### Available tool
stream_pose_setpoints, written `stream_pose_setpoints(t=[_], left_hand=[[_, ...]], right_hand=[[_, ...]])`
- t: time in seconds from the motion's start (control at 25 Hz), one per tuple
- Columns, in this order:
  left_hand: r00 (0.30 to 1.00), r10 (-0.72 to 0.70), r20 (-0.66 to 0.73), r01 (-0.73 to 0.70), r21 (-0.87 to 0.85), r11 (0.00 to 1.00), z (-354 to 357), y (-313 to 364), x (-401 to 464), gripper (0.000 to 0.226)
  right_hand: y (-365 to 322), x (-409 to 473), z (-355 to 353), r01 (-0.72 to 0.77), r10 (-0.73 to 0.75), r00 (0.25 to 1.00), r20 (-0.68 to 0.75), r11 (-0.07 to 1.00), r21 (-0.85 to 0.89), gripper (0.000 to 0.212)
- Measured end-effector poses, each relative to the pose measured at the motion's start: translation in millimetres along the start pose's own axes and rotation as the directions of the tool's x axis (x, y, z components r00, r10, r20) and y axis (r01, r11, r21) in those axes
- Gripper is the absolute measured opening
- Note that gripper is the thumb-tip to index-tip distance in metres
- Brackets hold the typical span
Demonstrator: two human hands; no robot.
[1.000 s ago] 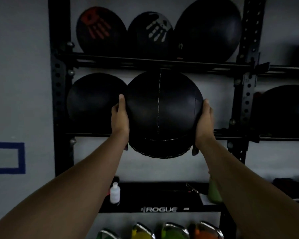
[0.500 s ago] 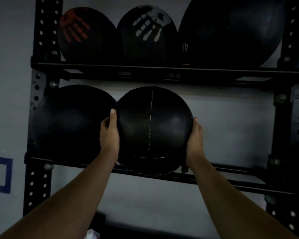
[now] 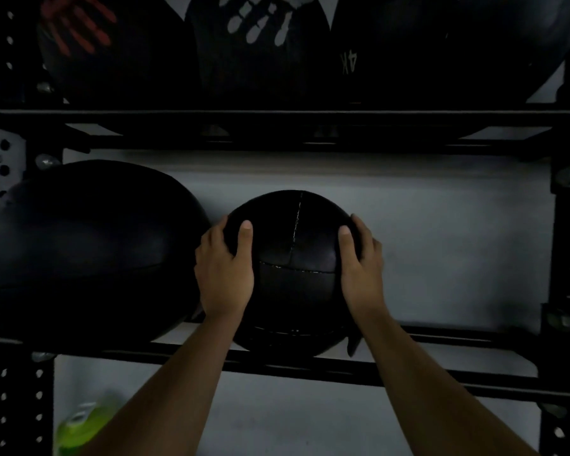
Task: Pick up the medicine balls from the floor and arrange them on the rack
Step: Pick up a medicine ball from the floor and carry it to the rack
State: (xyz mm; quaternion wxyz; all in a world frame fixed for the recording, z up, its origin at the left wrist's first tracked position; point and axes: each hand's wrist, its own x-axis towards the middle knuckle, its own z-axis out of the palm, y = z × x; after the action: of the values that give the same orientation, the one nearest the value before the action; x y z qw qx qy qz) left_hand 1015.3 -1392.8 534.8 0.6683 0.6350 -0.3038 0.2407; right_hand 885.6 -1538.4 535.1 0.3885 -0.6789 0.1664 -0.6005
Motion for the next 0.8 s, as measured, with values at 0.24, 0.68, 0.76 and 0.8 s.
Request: stream_pose_setpoints(t=[0.24, 0.68, 0.76, 0.8], left_hand=[[0.997, -0.015, 0.075, 0.012, 0.04, 0.999, -7.2, 2.6, 3.3, 0.065], [0.943, 0.09, 0.32, -0.089, -0.017, 0.996, -28.0, 112.2, -0.3, 0.046], [0.931, 0.151, 0.332, -0.163, 0.009, 0.987, -19.6, 151.5, -6.3, 0.037], [0.928, 0.171, 0.33, -0.187, 0.017, 0.982, -14.0, 170.0, -12.1, 0.034]], right_hand=[[-21.2, -2.9, -14.9, -0.037, 0.059, 0.989, 0.133, 0.986, -0.159, 0.063], [-120.4, 0.3, -102.1, 0.078, -0.023, 0.989, 0.145, 0.917, -0.391, 0.046], [-140.9, 8.7, -136.7, 0.113, -0.068, 0.99, 0.122, 0.903, -0.414, 0.04], [-148.2, 13.4, -156.6, 0.129, -0.086, 0.989, 0.117, 0.893, -0.431, 0.036]])
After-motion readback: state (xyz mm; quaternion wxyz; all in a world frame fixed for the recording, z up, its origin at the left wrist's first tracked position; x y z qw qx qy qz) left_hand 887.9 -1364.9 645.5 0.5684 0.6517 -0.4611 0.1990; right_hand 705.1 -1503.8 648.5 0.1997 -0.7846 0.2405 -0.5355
